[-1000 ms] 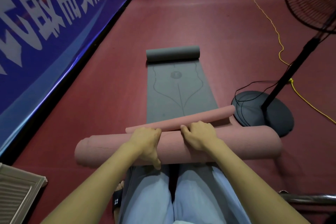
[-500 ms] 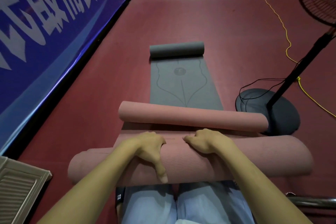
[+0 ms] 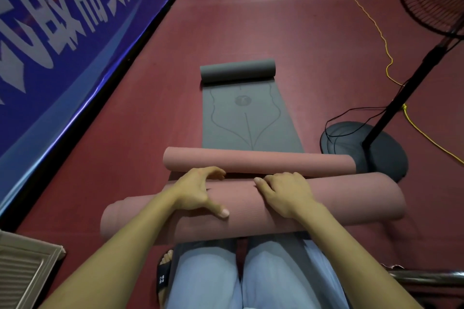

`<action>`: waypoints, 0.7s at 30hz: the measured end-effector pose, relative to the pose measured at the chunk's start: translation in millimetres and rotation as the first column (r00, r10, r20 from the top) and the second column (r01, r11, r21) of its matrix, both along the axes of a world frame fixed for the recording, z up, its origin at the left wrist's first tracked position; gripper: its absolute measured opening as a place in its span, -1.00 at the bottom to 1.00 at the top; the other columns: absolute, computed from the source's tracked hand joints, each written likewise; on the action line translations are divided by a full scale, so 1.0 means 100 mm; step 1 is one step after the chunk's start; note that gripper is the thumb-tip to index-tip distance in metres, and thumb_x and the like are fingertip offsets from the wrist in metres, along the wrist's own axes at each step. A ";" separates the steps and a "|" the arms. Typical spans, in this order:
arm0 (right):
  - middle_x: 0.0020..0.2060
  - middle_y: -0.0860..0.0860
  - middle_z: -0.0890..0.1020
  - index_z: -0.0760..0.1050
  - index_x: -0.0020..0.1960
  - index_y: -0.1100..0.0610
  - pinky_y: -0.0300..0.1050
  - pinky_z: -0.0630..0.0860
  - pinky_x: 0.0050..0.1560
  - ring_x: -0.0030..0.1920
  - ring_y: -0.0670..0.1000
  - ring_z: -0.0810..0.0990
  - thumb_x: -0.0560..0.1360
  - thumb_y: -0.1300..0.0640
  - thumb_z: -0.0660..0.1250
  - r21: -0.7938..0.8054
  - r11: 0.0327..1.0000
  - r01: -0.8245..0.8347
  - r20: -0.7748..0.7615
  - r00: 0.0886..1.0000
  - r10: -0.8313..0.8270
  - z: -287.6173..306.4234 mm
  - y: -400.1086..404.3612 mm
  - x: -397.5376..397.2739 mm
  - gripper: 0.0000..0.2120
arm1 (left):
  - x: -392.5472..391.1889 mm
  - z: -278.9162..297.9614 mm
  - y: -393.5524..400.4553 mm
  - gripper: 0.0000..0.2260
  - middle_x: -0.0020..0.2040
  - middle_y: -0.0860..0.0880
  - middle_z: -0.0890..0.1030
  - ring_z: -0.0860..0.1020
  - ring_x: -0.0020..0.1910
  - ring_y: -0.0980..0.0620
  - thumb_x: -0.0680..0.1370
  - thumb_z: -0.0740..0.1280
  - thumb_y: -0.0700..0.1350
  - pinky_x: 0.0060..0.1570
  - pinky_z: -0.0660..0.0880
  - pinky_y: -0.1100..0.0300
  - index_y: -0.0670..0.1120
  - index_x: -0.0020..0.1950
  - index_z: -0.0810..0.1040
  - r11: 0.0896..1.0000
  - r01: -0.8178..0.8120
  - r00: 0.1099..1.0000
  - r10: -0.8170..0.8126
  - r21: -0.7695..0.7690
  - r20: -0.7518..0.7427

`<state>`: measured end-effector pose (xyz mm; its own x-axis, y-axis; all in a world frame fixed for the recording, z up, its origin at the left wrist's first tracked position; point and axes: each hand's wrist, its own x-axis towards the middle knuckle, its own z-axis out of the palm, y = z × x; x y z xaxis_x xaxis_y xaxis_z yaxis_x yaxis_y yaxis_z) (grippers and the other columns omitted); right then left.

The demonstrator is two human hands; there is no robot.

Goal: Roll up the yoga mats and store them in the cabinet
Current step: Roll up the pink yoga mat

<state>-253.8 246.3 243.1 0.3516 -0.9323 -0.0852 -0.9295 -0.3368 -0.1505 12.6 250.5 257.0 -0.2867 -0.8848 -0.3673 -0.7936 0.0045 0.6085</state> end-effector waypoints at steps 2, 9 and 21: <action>0.05 0.05 0.70 0.60 -0.02 0.03 0.04 0.37 0.09 0.11 0.16 0.61 0.67 -0.24 -0.07 -0.032 0.999 -0.002 -0.035 0.999 0.001 -0.05 -0.01 0.00 -0.45 | 0.07 -0.05 0.01 -0.12 0.23 0.28 0.60 0.53 0.23 0.30 0.06 0.65 0.37 0.29 0.46 0.17 0.14 0.33 0.56 0.997 -0.037 0.999 0.037 -0.066 -0.008; 0.12 0.04 0.69 0.62 0.14 0.00 0.05 0.38 0.17 0.15 0.17 0.60 0.65 -0.23 -0.16 -0.052 0.996 0.073 -0.062 0.995 -0.076 -0.12 -0.05 0.03 -0.39 | 0.03 -0.05 0.05 -0.39 0.03 0.26 0.71 0.62 0.04 0.35 0.18 0.47 0.44 0.19 0.56 0.13 0.14 0.10 0.74 0.968 -0.145 0.989 0.139 -0.204 -0.043; 0.03 0.18 0.70 0.64 -0.01 0.13 0.02 0.44 0.03 0.07 0.25 0.63 0.65 -0.20 -0.01 0.074 0.984 0.164 0.002 0.986 -0.164 -0.04 -0.23 0.06 -0.43 | -0.42 0.23 0.02 -0.01 0.25 0.01 0.61 0.58 0.20 -0.08 0.02 0.50 0.54 0.16 0.53 0.01 0.02 0.30 0.50 0.981 0.196 0.752 -0.157 0.011 0.640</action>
